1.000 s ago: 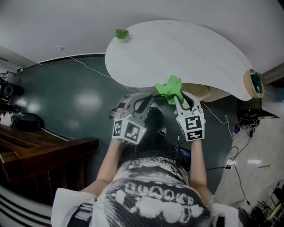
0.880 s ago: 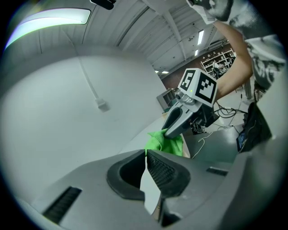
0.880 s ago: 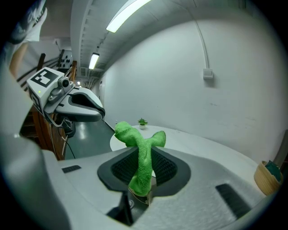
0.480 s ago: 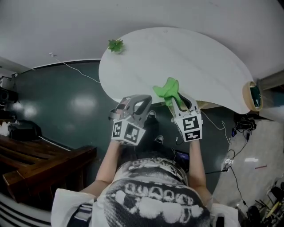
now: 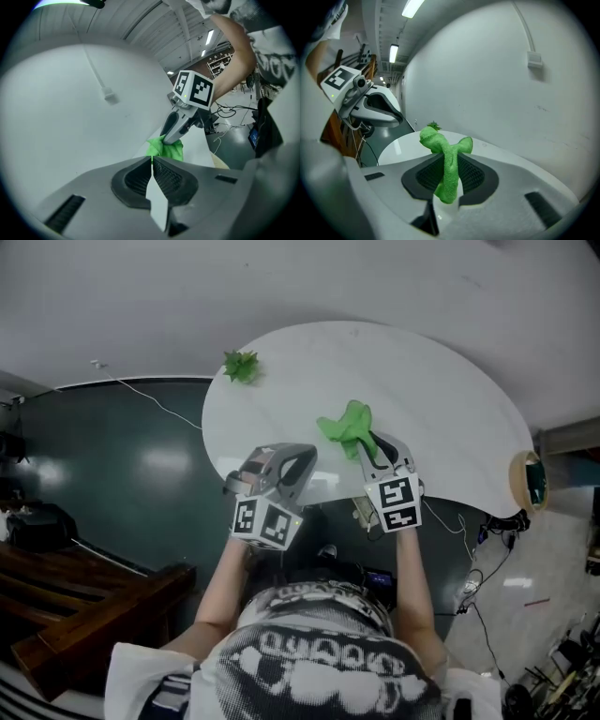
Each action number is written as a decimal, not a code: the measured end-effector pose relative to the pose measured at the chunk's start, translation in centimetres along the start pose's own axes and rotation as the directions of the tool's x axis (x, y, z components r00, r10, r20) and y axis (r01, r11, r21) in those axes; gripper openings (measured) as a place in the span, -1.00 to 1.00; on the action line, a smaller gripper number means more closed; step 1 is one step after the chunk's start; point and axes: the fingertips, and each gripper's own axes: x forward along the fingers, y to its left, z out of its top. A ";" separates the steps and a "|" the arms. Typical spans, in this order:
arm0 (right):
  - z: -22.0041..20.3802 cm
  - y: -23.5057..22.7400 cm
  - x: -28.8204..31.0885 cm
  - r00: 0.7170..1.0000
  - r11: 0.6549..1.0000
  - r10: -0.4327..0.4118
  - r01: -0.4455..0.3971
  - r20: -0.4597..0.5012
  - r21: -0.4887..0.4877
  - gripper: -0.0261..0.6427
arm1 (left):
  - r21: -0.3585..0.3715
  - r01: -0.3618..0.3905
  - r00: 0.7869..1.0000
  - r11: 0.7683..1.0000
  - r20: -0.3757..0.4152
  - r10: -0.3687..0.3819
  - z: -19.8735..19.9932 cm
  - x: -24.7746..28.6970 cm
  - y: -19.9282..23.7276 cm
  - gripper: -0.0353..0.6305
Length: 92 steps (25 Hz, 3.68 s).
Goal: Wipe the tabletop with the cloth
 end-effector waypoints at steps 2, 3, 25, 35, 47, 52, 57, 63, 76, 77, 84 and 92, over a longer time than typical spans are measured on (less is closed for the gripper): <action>0.9 -0.7 2.0 1.000 1.000 0.005 -0.005 -0.005 -0.012 -0.67 | 0.003 0.001 1.000 1.000 -0.005 -0.001 -0.9 0.5 1.1 -0.86; 1.4 -1.0 3.0 1.000 1.000 0.007 -0.007 -0.007 -0.018 -0.67 | 0.000 0.004 1.000 1.000 -0.008 -0.004 -1.3 0.7 1.7 -0.86; 4.4 -3.9 24.4 0.981 0.975 0.043 -0.083 -0.188 -0.208 -0.67 | -0.053 -0.003 0.997 0.999 -0.071 0.000 -9.0 2.0 9.0 -0.86; 1.7 -5.2 26.6 0.965 0.972 0.070 -0.123 -0.251 -0.202 -0.67 | -0.076 -0.010 0.994 0.997 -0.106 0.001 -9.4 2.7 8.9 -0.86; -6.1 -18.6 19.5 0.951 0.988 -0.024 -0.025 -0.309 -0.154 -0.67 | -0.068 0.014 0.995 0.998 -0.097 -0.021 -2.7 10.2 5.8 -0.86; -10.8 -26.8 14.7 0.938 0.991 -0.077 0.036 -0.337 -0.125 -0.67 | -0.066 0.028 0.996 0.997 -0.086 -0.034 1.9 15.0 3.0 -0.86; -15.2 -34.5 9.5 0.923 0.989 -0.132 0.098 -0.363 -0.110 -0.67 | -0.059 0.045 0.996 0.997 -0.079 -0.050 6.8 19.3 -0.1 -0.86; -20.4 -42.4 3.4 0.897 0.982 -0.185 0.157 -0.401 -0.101 -0.67 | -0.044 0.049 0.997 0.998 -0.060 -0.051 12.3 23.3 -3.4 -0.86; -26.8 -50.4 -4.6 0.856 0.959 -0.274 0.278 -0.438 -0.056 -0.67 | -0.007 0.071 0.996 0.997 -0.054 -0.071 16.8 25.9 -7.6 -0.86; -26.9 -50.4 -4.8 0.856 0.958 -0.277 0.283 -0.437 -0.053 -0.67 | -0.006 0.069 0.996 0.998 -0.053 -0.069 16.7 25.8 -7.6 -0.86; -24.5 -48.4 -4.7 0.866 0.952 -0.299 0.299 -0.400 -0.065 -0.67 | -0.006 0.053 0.997 0.999 -0.063 -0.053 14.6 22.8 -6.5 -0.86; -17.7 -39.8 -1.1 0.907 0.962 -0.272 0.250 -0.320 -0.110 -0.67 | -0.015 -0.001 0.997 1.000 -0.081 0.000 8.9 16.3 -3.7 -0.86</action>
